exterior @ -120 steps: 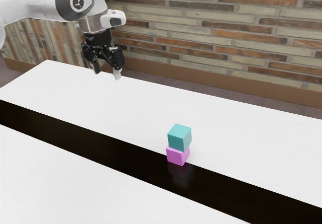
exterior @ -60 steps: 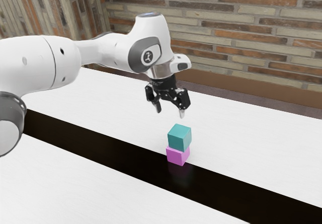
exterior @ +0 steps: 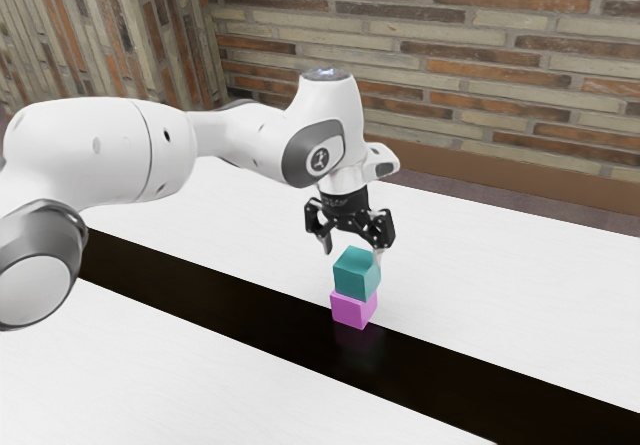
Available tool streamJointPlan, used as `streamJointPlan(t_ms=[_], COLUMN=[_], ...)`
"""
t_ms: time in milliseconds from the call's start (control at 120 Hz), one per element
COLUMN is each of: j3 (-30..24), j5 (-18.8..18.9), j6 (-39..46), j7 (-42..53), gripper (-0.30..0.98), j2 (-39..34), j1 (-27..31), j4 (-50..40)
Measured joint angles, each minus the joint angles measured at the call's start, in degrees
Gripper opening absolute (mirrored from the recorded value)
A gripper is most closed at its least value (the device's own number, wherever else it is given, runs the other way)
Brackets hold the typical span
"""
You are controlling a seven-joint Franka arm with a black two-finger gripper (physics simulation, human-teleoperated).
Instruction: Pick up the blue block with one arm, and put the blue block on the table with one arm
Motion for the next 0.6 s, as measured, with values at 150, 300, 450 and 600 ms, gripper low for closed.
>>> streamJointPlan(t_ms=[150, 300, 450, 600], j3=[0.01, -0.05, -0.42, -0.51], j5=[0.65, 0.13, -0.93, -1.14], j6=[0.44, 0.66, 0.76, 0.81], j7=[-1.62, -2.90, -3.88, -4.56], gripper=[0.69, 0.69, 0.69, 0.69], j2=[-0.64, -0.60, -0.13, 0.57], j1=[-0.31, -0.48, -0.51, -0.52], j4=[-0.30, -1.94, -2.91, -2.95])
